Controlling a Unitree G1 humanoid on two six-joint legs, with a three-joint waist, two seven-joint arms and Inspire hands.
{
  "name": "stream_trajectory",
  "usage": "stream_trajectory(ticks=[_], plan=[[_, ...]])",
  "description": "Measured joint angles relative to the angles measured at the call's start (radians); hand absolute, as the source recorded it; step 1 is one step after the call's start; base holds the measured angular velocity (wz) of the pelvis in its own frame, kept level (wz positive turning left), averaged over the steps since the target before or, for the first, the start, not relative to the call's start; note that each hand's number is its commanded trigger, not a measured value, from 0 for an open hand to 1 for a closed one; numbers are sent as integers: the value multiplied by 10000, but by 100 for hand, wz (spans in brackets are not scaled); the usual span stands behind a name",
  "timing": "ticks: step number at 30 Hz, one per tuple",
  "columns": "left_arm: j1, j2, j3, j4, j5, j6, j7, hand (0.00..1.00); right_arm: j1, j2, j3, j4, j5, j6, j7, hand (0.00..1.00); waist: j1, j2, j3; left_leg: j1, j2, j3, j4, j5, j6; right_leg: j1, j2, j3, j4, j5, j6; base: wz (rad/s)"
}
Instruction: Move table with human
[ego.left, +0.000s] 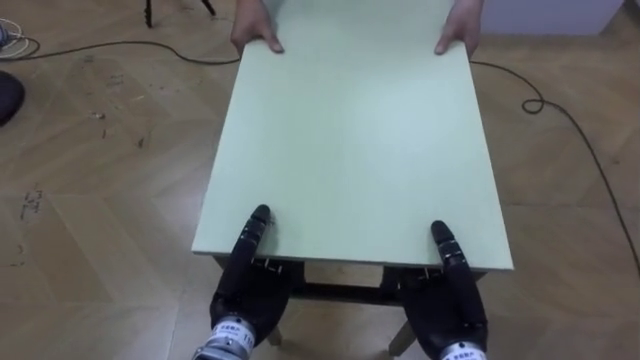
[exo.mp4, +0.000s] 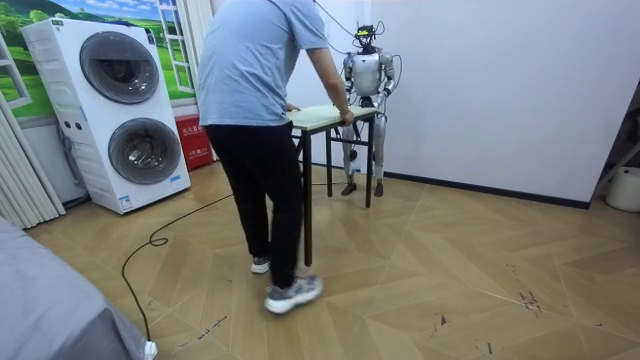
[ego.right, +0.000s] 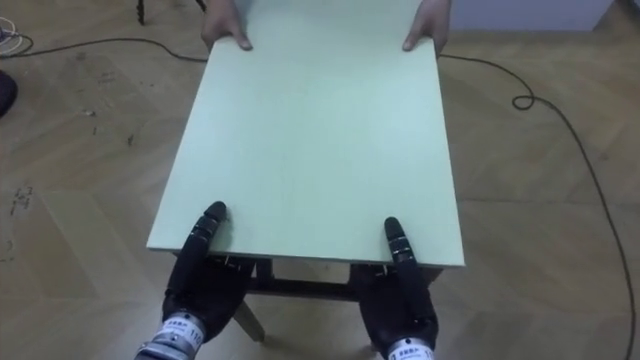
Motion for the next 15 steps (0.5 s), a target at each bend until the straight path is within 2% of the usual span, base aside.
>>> stream_trajectory(ticks=[3,4,7,9,10,11,13,14,15], plan=[[28,-1,-1,12,-173,-25,0,100,40,-110,53,-174,-73,-83,-6,100,-51,-38,18,-61,-225,-116,165,0,24,-153,-319,-86,563,-276,113,22],[46,-50,-52,17,-195,-1,17,100,82,-107,40,-195,-83,-138,-3,100,-168,-44,22,-98,-334,-148,202,-29,75,-168,-515,-211,845,-444,178,36],[43,-142,-148,18,-101,45,53,100,171,-72,-116,-184,-85,-186,38,100,-322,-35,28,-267,-642,-734,422,-54,220,-178,-883,-291,1327,-766,386,64],[22,-136,-166,24,-69,123,50,100,315,-18,-180,-183,-76,-193,198,100,-343,-14,30,-495,-742,-1256,595,-42,266,-70,-919,-210,1285,-844,497,83],[-34,-77,-254,26,-58,162,47,100,467,2,-238,-183,-69,-188,325,100,-434,-10,33,-672,-823,-1670,723,-10,304,98,-886,-40,1152,-906,590,109],[-45,14,-299,26,-46,189,7,100,585,32,-277,-182,-70,-136,405,100,-481,-8,33,-776,-891,-2015,779,43,296,279,-800,321,967,-961,678,107],[-8,38,-281,27,21,187,3,100,623,88,-290,-181,-70,-64,414,100,-417,29,56,-820,-938,-2395,812,100,242,539,-669,608,695,-996,705,67],[-2,23,-283,29,20,194,4,100,623,85,-286,-176,-70,-70,413,100,-265,83,94,-828,-945,-2589,812,134,201,688,-595,618,561,-995,703,51],[17,24,-280,33,21,193,4,100,625,83,-277,-168,-70,-70,413,100,-245,90,97,-841,-951,-2695,803,164,186,760,-571,617,492,-998,699,45]])
